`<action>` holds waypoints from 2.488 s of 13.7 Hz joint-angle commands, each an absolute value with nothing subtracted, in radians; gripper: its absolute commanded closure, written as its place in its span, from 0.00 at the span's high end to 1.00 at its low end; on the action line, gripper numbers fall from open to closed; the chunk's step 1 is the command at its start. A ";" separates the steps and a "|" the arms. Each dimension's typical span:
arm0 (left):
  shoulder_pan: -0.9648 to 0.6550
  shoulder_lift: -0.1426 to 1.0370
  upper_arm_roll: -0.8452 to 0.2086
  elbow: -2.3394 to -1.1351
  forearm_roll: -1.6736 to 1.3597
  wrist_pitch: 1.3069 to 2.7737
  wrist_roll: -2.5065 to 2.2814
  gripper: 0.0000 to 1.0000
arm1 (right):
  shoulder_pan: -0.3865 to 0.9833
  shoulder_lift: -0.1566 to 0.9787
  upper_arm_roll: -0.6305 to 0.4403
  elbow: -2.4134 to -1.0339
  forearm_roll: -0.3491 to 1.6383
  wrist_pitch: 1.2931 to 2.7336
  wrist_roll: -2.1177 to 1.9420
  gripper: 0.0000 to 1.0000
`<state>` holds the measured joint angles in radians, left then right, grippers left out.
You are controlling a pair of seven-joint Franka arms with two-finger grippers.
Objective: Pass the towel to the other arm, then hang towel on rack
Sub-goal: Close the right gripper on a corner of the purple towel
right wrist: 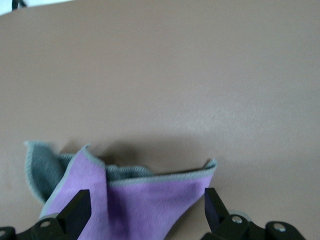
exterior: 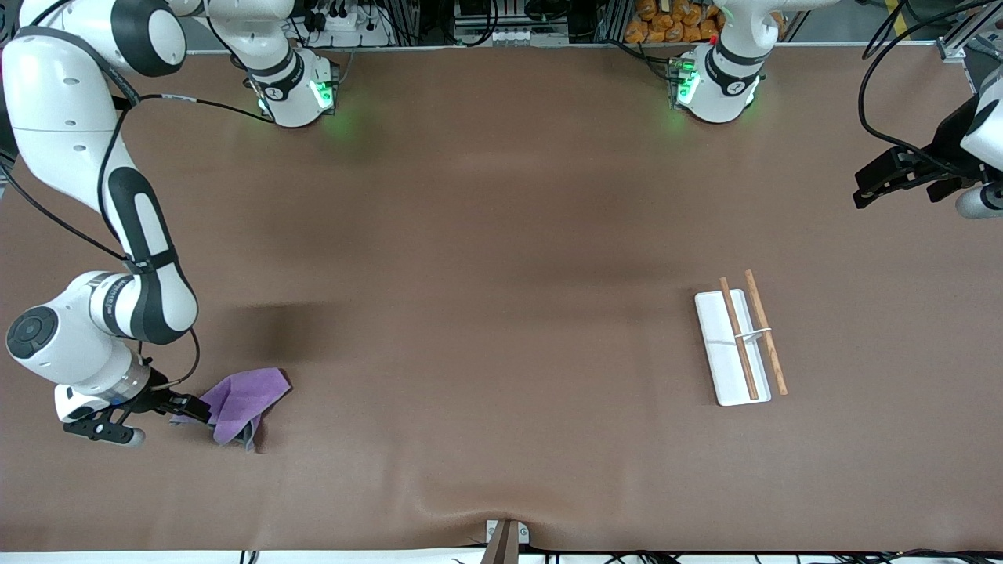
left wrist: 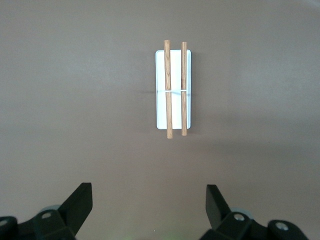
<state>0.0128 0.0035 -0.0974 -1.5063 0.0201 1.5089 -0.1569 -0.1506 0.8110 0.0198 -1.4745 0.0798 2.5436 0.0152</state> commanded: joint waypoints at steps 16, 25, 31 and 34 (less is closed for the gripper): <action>0.020 -0.002 -0.087 -1.506 0.035 1.517 -0.143 1.00 | -0.097 0.838 0.061 -1.457 0.086 2.447 0.092 0.41; 0.035 0.002 -0.089 -1.506 0.029 1.523 -0.143 1.00 | -0.077 0.825 0.060 -1.456 0.081 2.431 0.092 0.00; 0.046 -0.011 -0.089 -1.506 0.023 1.520 -0.141 1.00 | 0.088 0.617 0.061 -1.421 0.017 2.144 0.100 0.00; 0.049 -0.011 -0.089 -1.506 0.020 1.522 -0.141 1.00 | 0.219 0.546 0.067 -1.391 0.025 2.071 0.098 0.00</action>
<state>0.0405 0.0020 -0.0858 -1.5039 0.0201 1.5166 -0.1569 0.1435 0.5956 0.0752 -1.3781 0.0427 2.0929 0.0891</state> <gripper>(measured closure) 0.000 0.982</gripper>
